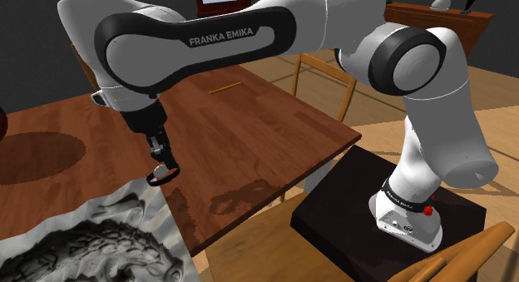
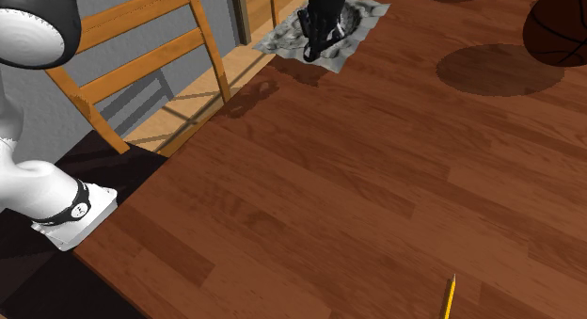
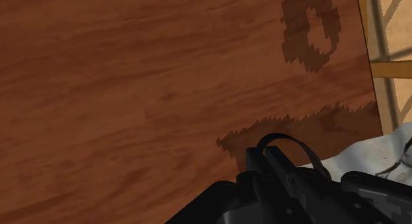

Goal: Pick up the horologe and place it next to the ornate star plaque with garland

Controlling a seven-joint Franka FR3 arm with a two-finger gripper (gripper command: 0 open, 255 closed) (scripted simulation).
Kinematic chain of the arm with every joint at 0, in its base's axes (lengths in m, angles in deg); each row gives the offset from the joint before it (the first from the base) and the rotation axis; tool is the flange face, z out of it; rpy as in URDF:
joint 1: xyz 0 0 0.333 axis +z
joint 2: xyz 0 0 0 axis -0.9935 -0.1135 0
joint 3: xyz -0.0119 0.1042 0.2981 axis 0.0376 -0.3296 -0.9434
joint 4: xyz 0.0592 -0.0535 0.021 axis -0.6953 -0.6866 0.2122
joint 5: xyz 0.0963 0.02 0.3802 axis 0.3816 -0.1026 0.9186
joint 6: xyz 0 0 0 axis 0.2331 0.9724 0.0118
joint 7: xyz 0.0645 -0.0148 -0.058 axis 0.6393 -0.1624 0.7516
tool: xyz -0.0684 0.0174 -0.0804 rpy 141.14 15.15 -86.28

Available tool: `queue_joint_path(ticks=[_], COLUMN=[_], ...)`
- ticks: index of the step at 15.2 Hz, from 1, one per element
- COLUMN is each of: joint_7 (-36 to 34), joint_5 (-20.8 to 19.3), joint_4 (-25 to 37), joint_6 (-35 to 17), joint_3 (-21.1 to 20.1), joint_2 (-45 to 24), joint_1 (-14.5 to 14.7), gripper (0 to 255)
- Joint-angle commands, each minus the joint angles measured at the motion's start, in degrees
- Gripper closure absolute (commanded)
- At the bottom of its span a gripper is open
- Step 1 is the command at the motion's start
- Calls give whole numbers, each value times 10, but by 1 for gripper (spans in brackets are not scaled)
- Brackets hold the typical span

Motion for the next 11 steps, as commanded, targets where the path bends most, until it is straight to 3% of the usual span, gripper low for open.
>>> queue_joint_path(ticks=[1,11], joint_7=[0,2], joint_5=[0,0], joint_4=[-21,-97], joint_6=[-18,-94], joint_3=[0,1], joint_2=[3,2], joint_1=[-2,-7], gripper=[255,255])
